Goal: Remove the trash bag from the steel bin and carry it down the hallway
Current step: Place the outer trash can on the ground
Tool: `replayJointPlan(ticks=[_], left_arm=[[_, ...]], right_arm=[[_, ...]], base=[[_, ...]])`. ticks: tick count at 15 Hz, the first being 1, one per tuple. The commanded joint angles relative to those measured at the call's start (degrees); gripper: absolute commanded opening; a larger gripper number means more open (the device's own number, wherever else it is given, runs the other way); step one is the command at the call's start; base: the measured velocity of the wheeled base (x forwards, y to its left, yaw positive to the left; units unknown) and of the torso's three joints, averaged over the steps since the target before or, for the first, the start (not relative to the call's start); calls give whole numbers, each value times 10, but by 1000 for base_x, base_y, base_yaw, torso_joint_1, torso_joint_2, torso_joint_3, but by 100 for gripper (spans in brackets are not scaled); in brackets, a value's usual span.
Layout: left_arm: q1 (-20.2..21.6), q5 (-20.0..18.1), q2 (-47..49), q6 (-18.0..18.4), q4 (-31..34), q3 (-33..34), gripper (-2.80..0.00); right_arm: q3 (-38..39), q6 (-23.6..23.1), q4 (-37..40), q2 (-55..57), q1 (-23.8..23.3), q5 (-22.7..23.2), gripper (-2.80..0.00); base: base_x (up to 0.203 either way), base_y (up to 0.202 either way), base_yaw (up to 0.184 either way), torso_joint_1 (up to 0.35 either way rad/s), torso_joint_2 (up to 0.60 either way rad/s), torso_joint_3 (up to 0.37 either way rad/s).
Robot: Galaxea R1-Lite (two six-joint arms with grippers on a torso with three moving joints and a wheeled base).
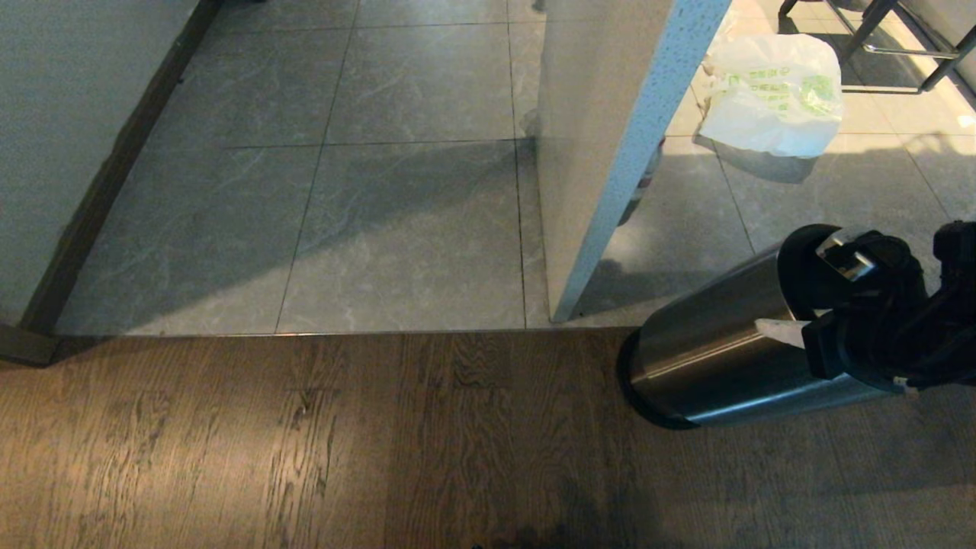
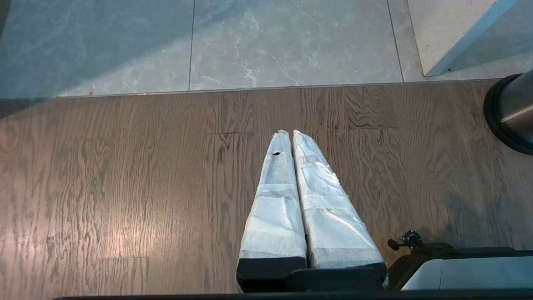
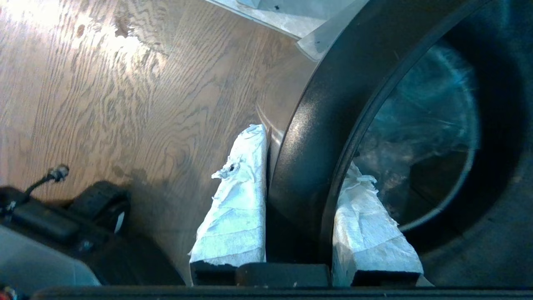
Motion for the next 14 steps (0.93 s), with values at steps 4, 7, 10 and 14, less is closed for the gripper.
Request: replayJointPlan(ticks=[4,7,10,14], left_arm=[[0,0,0,0,0,0,-280],[0,0,0,0,0,0,-280],[0,0,0,1,0,0,-280],[0,0,0,0,0,0,-280]], right_arm=[[-3,-17,19,-85,0,-3,-280],[-16,-19,64,-127,1,-3,-280],[-39,-25,110,-171,-1,-2,-280],[-66,-27,196,-232,-27,-1,-280]], base=[[0,0,0,0,0,0],[0,0,0,0,0,0],[0,0,0,0,0,0],[0,0,0,0,0,0]])
